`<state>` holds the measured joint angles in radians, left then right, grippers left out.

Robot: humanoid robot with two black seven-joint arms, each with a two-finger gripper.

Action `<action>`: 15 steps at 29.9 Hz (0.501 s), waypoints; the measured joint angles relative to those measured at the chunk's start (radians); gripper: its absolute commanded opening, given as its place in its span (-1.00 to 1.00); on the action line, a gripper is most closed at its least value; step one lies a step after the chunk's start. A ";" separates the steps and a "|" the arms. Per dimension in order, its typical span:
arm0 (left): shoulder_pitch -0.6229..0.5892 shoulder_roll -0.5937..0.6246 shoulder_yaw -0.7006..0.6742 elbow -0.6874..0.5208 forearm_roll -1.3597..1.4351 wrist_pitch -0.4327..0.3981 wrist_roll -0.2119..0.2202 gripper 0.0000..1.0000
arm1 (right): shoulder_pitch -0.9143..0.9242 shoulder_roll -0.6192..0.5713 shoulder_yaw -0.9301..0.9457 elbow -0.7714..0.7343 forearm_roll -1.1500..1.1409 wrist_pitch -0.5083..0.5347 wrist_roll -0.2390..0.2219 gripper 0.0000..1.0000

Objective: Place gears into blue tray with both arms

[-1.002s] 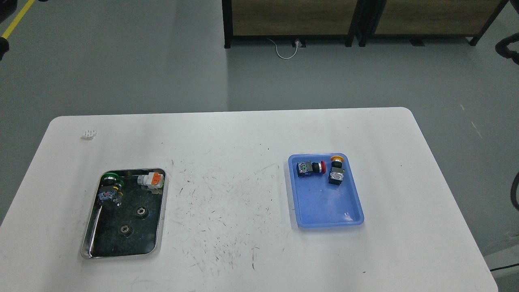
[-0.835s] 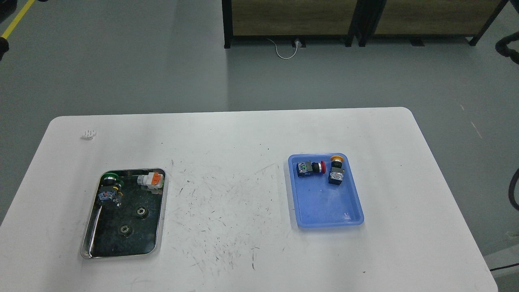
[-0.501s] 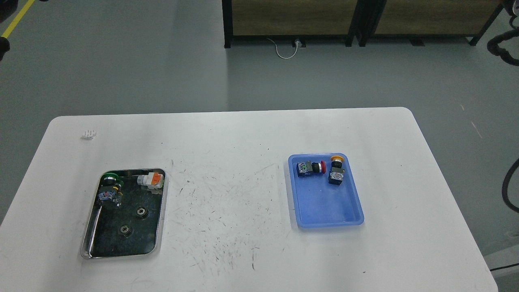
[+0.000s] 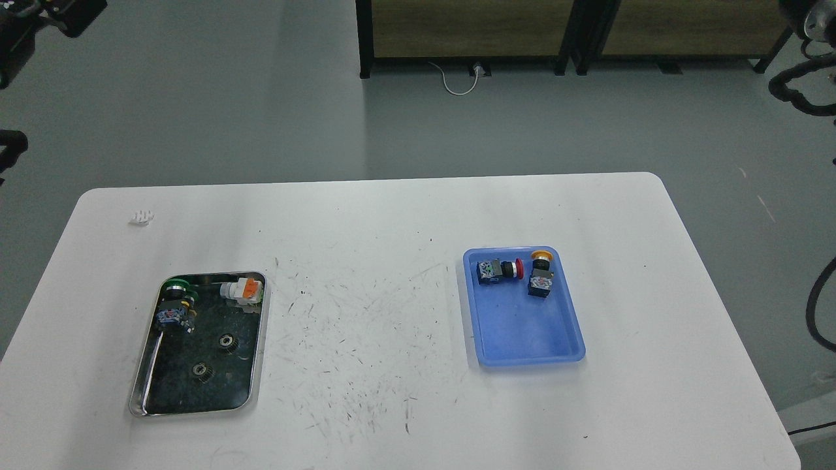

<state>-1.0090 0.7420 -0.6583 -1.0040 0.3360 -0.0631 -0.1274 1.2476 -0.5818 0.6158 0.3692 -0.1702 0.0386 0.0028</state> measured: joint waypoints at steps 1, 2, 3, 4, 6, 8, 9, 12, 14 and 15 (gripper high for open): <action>0.016 0.004 0.012 -0.005 0.002 -0.010 -0.004 0.98 | 0.000 0.000 -0.007 0.000 0.000 0.001 -0.001 0.99; 0.035 0.009 0.028 -0.014 0.004 -0.018 -0.011 0.97 | 0.000 0.001 -0.015 0.001 0.000 0.001 -0.003 0.99; 0.053 0.016 0.043 -0.026 0.006 -0.025 -0.016 0.97 | 0.002 0.002 -0.022 0.001 0.000 0.002 -0.007 0.99; 0.067 0.025 0.053 -0.037 0.007 -0.029 -0.021 0.97 | 0.005 0.004 -0.028 0.002 0.000 0.002 -0.011 0.99; 0.109 0.047 0.077 -0.069 0.017 -0.036 -0.036 0.97 | 0.014 0.008 -0.042 0.002 0.000 0.003 -0.019 0.99; 0.155 0.068 0.099 -0.107 0.039 -0.045 -0.052 0.97 | 0.023 0.012 -0.056 0.002 -0.003 0.003 -0.024 0.99; 0.183 0.082 0.111 -0.131 0.054 -0.051 -0.060 0.97 | 0.028 0.014 -0.063 0.001 -0.004 0.003 -0.026 0.99; 0.280 0.141 0.137 -0.217 0.103 -0.064 -0.080 0.97 | 0.041 0.028 -0.079 -0.003 -0.007 0.003 -0.029 0.99; 0.347 0.181 0.145 -0.279 0.144 -0.066 -0.097 0.96 | 0.046 0.035 -0.083 -0.006 -0.009 0.003 -0.033 0.99; 0.382 0.202 0.146 -0.310 0.167 -0.067 -0.111 0.96 | 0.048 0.037 -0.084 -0.008 -0.010 0.001 -0.036 0.99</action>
<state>-0.6266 0.9443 -0.5119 -1.3137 0.5028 -0.1298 -0.2389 1.2956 -0.5450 0.5321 0.3615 -0.1801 0.0396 -0.0330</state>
